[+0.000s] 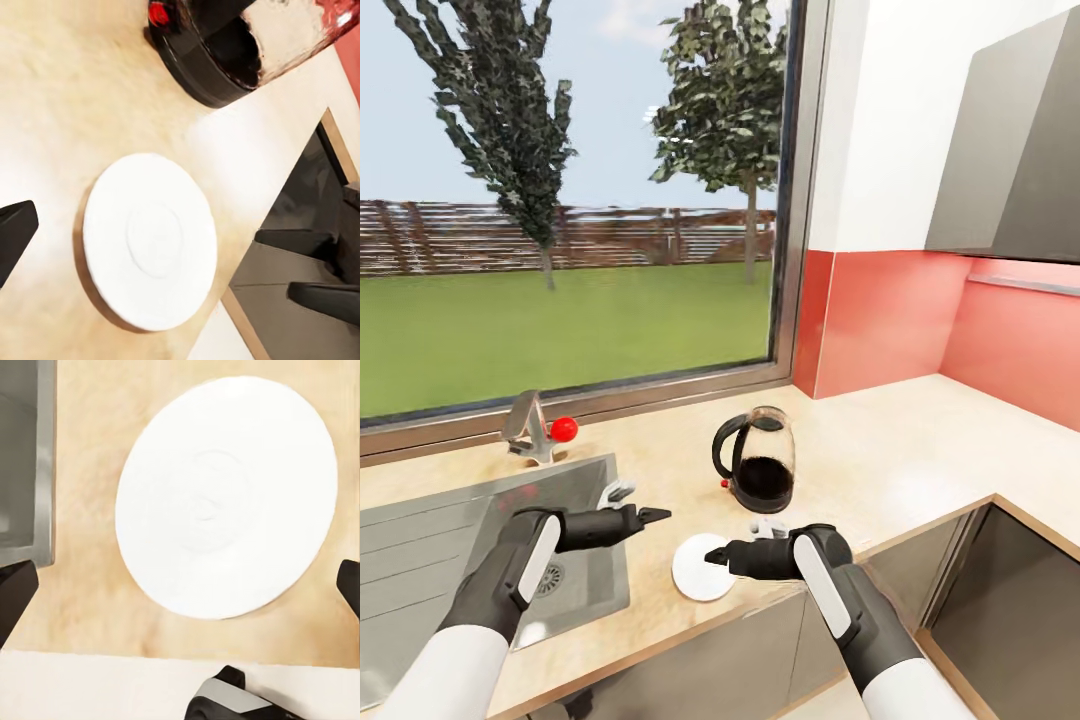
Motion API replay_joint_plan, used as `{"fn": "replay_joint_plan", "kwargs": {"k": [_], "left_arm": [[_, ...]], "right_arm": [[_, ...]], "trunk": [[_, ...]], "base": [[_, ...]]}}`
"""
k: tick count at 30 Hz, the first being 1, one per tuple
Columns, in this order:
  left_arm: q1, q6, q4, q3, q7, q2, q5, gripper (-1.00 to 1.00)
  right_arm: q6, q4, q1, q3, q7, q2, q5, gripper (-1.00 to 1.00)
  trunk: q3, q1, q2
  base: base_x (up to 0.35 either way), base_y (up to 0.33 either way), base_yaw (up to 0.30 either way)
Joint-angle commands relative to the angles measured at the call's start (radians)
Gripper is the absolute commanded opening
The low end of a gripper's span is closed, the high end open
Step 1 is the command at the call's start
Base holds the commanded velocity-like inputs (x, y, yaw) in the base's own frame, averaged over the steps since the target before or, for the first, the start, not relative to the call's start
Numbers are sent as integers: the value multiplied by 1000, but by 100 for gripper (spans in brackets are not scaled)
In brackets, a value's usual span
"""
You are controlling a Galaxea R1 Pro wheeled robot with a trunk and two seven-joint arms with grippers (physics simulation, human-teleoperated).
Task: Set up a coffee station on the kitchen countertop: keep the coffee maker on the countertop, move the bottle of coffee from the kitchen shelf to the counter next to the coffee maker, place a paper coffee filter on top of the coffee maker, put the saucer next to the coffee maker with the coffee cup on the saucer, and place the electric kettle next to the coffee maker.
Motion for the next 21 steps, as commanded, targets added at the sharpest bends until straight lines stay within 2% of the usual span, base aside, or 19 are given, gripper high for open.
{"fn": "replay_joint_plan", "kwargs": {"k": [1,4,6,13,21], "left_arm": [[1,4,1,1,-5,-1,-2,100],[6,3,1,-1,-5,-2,-3,100],[17,14,-10,2,-8,10,-1,100],[30,46,-30,1,-9,14,0,100],[45,62,1,1,-9,16,0,100]], "right_arm": [[4,0,0,-1,10,0,11,100],[4,0,0,-2,10,0,11,100],[5,-10,-12,-13,20,11,18,100],[6,-18,-47,-18,-7,47,28,100],[7,-21,-45,-19,-23,47,30,100]], "trunk": [[-1,1,-1],[-1,1,-1],[-1,1,-1],[-1,1,-1],[-1,1,-1]], "base": [[233,0,0],[138,0,0],[0,0,0],[0,0,0],[0,0,0]]}}
